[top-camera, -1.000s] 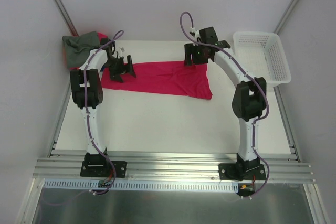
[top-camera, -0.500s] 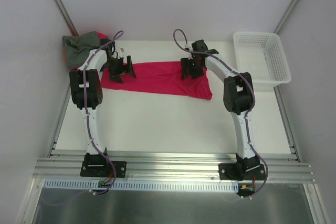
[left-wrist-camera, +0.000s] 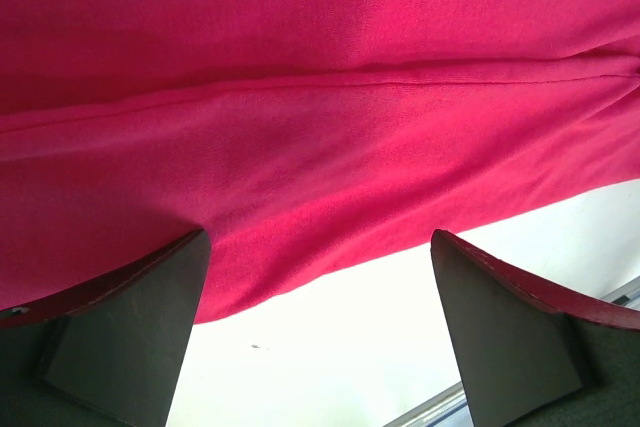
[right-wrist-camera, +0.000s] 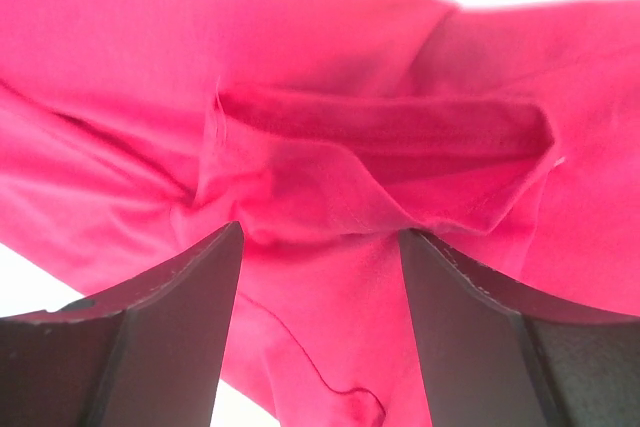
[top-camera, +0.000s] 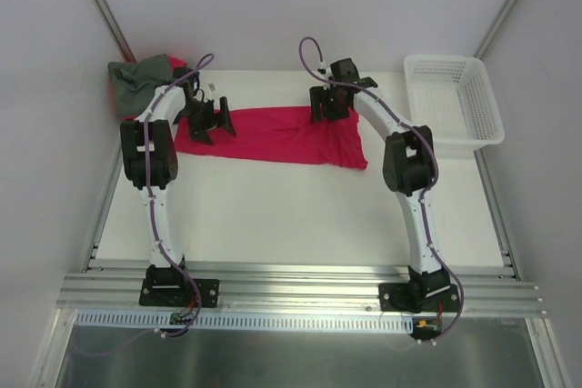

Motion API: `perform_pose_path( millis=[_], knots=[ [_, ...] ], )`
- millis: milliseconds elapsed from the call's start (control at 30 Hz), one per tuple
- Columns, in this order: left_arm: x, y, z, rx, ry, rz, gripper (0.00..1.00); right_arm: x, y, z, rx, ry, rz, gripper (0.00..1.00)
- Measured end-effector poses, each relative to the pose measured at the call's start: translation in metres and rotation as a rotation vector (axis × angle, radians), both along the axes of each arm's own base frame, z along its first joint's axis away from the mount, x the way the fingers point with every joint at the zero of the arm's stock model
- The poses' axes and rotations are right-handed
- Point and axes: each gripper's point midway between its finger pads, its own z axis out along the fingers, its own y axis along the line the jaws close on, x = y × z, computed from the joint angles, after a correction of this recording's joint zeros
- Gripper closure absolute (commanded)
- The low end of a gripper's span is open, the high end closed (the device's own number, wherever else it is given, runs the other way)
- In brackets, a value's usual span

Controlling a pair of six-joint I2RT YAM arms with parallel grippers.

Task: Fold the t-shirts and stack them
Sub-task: Fold the other side of the tshirt into a rectangle

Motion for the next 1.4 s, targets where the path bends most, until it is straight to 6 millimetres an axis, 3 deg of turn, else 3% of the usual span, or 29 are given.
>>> perform_pose_path(
  millis=[133,433,700,1033,1400],
  knots=[
    [-0.002,0.0,-0.002,0.0,0.007,-0.001,0.06,0.012,0.004,-0.002,0.0,-0.03,-0.002,0.32],
    [-0.004,-0.001,-0.003,0.0,0.012,-0.002,0.06,0.013,0.004,-0.006,-0.013,-0.036,0.008,0.32],
    [-0.004,-0.003,-0.003,0.0,0.012,-0.006,0.06,-0.018,-0.01,-0.028,-0.058,0.056,0.016,0.31],
    [-0.004,-0.003,-0.003,0.0,0.012,-0.007,0.06,-0.033,-0.015,-0.019,-0.063,0.073,0.019,0.31],
    [-0.004,-0.003,-0.003,0.0,0.012,-0.007,0.06,-0.005,-0.007,0.022,-0.031,-0.049,0.015,0.31]
  ],
)
